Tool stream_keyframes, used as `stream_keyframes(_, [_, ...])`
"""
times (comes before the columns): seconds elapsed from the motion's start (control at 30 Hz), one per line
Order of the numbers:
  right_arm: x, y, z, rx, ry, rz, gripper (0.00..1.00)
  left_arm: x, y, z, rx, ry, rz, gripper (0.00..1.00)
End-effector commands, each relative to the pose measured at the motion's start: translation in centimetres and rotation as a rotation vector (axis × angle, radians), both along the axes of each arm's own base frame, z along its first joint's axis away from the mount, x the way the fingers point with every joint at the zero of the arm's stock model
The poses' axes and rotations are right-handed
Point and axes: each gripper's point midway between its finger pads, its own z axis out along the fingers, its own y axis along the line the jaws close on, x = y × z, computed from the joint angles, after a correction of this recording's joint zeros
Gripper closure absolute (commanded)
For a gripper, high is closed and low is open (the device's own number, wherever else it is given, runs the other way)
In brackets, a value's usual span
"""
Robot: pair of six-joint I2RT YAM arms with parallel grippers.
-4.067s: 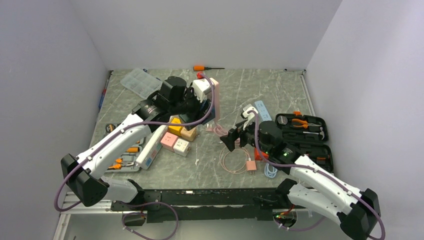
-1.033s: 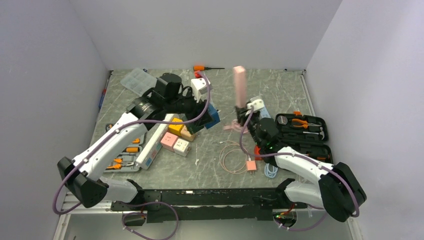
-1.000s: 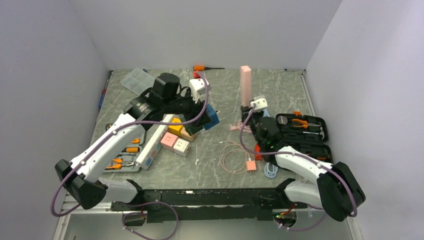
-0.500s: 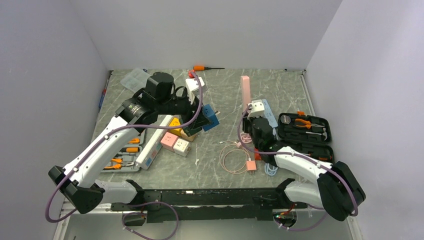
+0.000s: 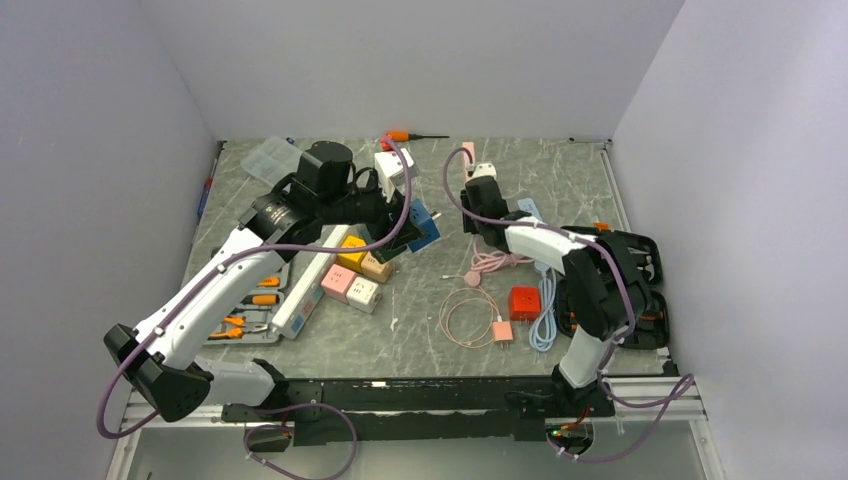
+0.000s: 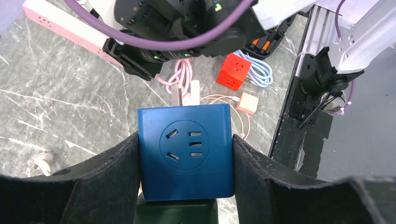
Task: Pull the plug off the socket
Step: Place the socket at the center of the board.
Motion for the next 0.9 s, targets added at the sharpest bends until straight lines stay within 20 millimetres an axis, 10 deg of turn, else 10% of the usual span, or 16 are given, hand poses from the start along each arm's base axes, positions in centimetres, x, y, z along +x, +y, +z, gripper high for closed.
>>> stream_keyframes(0.0, [0.4, -2.1, -1.8, -0.011, 0.148, -0.047, 0.79, 1.1, -0.3, 2.5, -0.060, -0.099, 0.020, 1.00])
stream_keyframes(0.1, [0.3, -1.7, -3.0, 0.029, 0.210, -0.039, 0.45, 1.5, -0.3, 1.4, -0.053, -0.054, 0.057, 1.00])
stream_keyframes(0.33, [0.4, -2.1, 0.5, 0.090, 0.175, -0.080, 0.13, 1.6, -1.2, -5.4, 0.029, 0.128, 0.103, 1.00])
stream_keyframes(0.53, [-2.0, -2.3, 5.0, 0.216, 0.096, -0.101, 0.08, 1.3, -2.6, -12.5, 0.170, 0.252, 0.121, 1.00])
stream_keyframes(0.87, [-8.5, -5.4, 7.2, 0.284, 0.037, -0.175, 0.00, 2.8, -4.1, -21.2, 0.284, 0.461, 0.267, 1.00])
